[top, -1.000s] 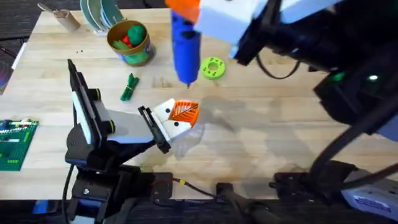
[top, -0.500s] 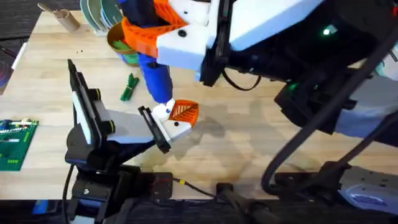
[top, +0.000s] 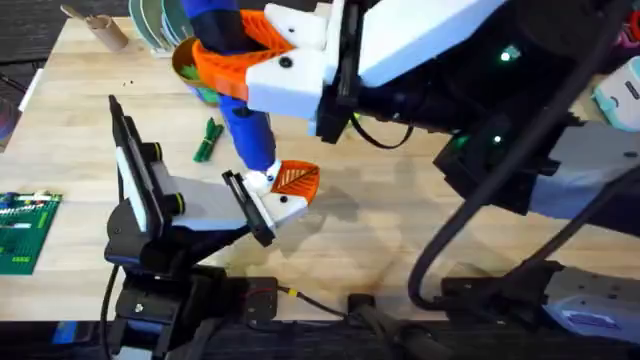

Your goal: Pick up the gripper from the table and insert it into the empty holder that is missing its gripper. Then pick up a screw, insert it into the mounting hole, and use the screwdriver to tighten it. Finally, clean up the table by picking up the vegetable and placing it into the bucket.

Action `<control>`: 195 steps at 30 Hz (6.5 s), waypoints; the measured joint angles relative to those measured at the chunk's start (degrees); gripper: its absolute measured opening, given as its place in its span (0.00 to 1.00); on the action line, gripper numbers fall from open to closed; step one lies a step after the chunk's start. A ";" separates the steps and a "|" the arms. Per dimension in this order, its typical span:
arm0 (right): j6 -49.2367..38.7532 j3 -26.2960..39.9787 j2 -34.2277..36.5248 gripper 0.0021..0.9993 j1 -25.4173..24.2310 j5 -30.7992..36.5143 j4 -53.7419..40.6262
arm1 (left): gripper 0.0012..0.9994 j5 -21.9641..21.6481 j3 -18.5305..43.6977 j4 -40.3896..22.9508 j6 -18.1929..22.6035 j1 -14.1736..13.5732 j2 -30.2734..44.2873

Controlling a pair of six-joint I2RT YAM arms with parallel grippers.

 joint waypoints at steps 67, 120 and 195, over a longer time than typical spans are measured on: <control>-13.23 -0.83 -0.86 0.03 -20.94 1.76 -9.19 | 0.00 0.00 0.00 0.00 -0.46 0.00 0.00; -54.39 0.24 10.83 0.99 -24.56 41.48 -37.79 | 0.00 -0.02 0.00 0.00 -0.67 0.00 -0.01; 4.44 0.22 -2.66 0.99 -24.81 41.44 -42.03 | 0.99 -51.43 50.29 -32.30 12.89 18.03 79.09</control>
